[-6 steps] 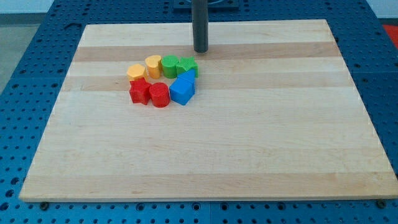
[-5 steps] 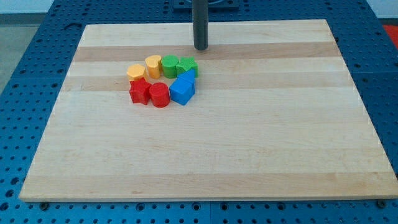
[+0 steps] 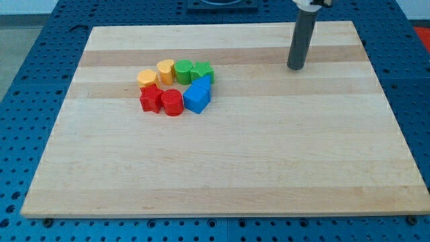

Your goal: Point your arm to the right of green star

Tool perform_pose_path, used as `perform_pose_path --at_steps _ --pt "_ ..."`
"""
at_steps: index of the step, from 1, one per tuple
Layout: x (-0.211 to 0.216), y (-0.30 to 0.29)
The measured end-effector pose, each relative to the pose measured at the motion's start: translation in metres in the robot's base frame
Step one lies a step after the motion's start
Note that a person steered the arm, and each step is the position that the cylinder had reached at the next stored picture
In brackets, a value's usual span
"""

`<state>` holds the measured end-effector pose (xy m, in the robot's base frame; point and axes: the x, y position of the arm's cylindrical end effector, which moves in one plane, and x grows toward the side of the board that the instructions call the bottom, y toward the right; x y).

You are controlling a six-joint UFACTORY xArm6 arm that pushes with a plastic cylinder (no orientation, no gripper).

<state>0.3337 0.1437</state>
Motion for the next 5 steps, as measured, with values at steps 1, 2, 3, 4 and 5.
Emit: perform_pose_path --at_steps 1,2,3,4,5 --pt "0.000 -0.007" --pt "0.000 -0.026" --pt "0.000 -0.059" --pt "0.004 -0.068" --pt "0.004 -0.068"
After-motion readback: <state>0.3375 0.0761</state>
